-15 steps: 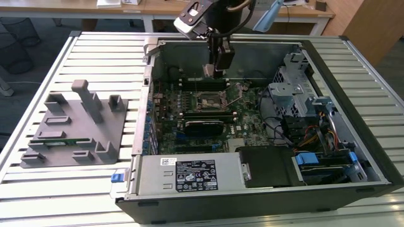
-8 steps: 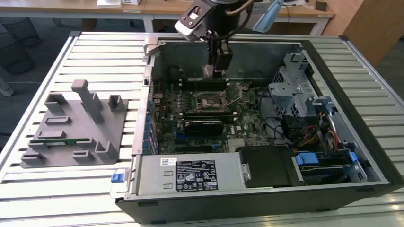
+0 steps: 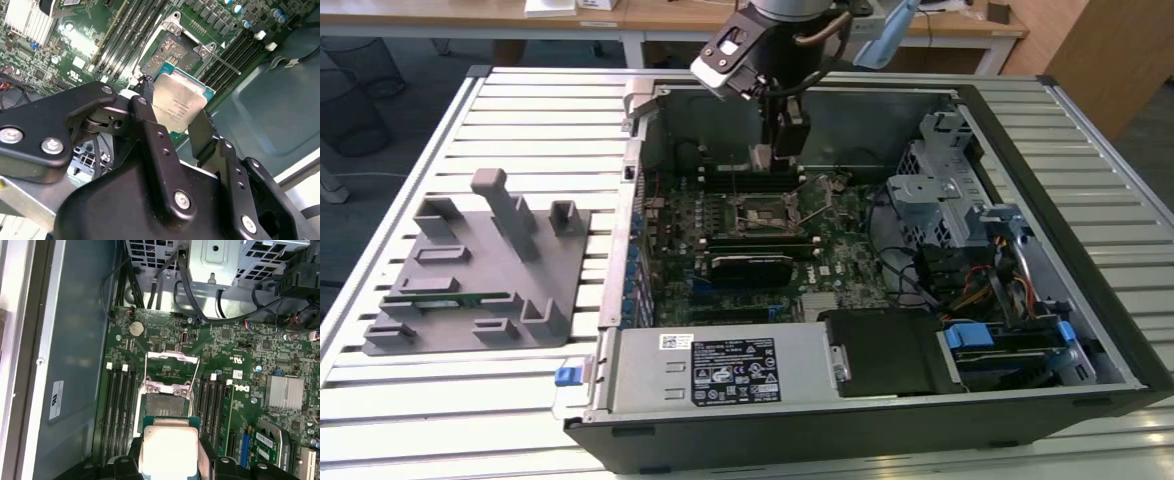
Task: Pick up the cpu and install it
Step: 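Place the cpu into insertion slot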
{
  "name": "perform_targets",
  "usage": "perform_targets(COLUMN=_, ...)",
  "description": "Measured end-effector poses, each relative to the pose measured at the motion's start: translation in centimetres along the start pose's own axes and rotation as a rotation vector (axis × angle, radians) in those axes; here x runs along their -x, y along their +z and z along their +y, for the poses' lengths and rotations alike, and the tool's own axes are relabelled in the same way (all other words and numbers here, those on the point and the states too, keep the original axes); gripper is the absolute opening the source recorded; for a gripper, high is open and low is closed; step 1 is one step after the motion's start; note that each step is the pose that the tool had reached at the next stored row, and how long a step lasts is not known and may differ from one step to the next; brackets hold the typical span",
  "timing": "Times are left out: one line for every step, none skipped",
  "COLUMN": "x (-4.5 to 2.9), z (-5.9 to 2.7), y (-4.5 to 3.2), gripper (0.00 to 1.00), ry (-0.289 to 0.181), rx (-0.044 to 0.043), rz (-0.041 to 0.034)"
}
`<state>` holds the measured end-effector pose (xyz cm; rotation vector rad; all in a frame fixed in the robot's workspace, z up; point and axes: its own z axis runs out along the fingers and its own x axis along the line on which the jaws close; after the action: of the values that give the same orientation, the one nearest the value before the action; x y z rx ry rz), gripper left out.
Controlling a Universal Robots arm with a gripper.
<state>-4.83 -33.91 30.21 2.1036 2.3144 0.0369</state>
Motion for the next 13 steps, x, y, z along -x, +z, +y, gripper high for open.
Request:
perform_targets(x=0.0, z=0.0, y=0.17, gripper=0.53, ry=0.009, rx=0.0, rz=-0.0004)
perform_targets(x=-0.01, z=-0.01, y=0.35, gripper=0.53, ry=0.017, rx=0.0001, rz=-0.0005)
perform_targets(x=-0.01, z=-0.02, y=0.54, gripper=0.53, ry=0.025, rx=0.0003, rz=-0.0007)
perform_targets(x=-0.01, z=-0.02, y=0.72, gripper=0.53, ry=0.031, rx=0.0004, rz=-0.0008)
perform_targets(x=-0.01, z=-0.02, y=0.9, gripper=0.53, ry=0.034, rx=0.0004, rz=-0.0009)
perform_targets(x=-0.01, z=-0.03, y=1.08, gripper=0.53, ry=0.034, rx=0.0005, rz=-0.001)
perform_targets(x=-0.01, z=-0.04, y=1.26, gripper=0.53, ry=0.034, rx=0.0006, rz=-0.0009)
perform_targets(x=-0.01, z=-0.04, y=1.44, gripper=0.53, ry=0.034, rx=0.0006, rz=-0.0009)
perform_targets(x=-0.01, z=-0.05, y=1.63, gripper=0.53, ry=0.034, rx=0.0005, rz=-0.001)
perform_targets(x=0.0, z=-0.05, y=1.8, gripper=0.53, ry=0.033, rx=0.0005, rz=-0.001)
perform_targets(x=0.0, z=-0.06, y=1.99, gripper=0.53, ry=0.031, rx=0.0005, rz=-0.001)
perform_targets(x=0.0, z=-0.06, y=2.17, gripper=0.53, ry=0.03, rx=0.0005, rz=-0.0009)
perform_targets(x=0.0, z=-0.06, y=2.34, gripper=0.53, ry=0.03, rx=0.0006, rz=-0.0008)
